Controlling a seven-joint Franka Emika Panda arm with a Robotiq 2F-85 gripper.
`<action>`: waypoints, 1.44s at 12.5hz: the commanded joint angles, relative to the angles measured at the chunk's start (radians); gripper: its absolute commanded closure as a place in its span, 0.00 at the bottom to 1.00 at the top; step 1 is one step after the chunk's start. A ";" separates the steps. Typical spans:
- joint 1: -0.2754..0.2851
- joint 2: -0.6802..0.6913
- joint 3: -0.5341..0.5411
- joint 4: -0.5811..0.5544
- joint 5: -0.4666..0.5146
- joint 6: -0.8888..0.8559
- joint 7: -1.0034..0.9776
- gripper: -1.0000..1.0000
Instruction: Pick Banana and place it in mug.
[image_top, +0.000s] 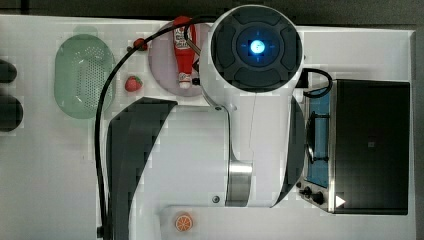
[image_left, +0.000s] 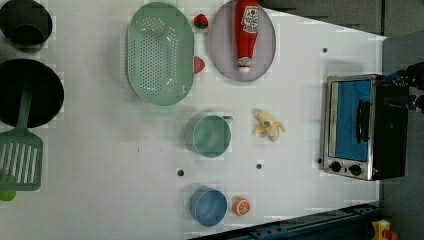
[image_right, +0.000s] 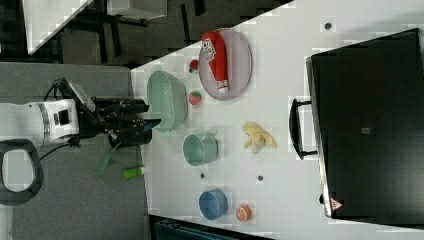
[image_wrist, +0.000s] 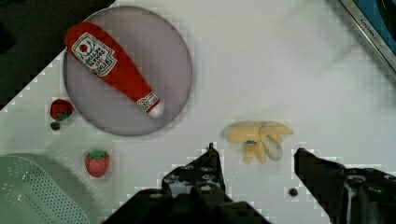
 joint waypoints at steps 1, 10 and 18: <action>-0.015 -0.276 -0.013 -0.277 -0.038 -0.017 0.076 0.21; -0.014 -0.141 -0.007 -0.336 -0.038 0.105 -0.349 0.00; -0.014 0.163 -0.003 -0.409 -0.038 0.401 -0.996 0.00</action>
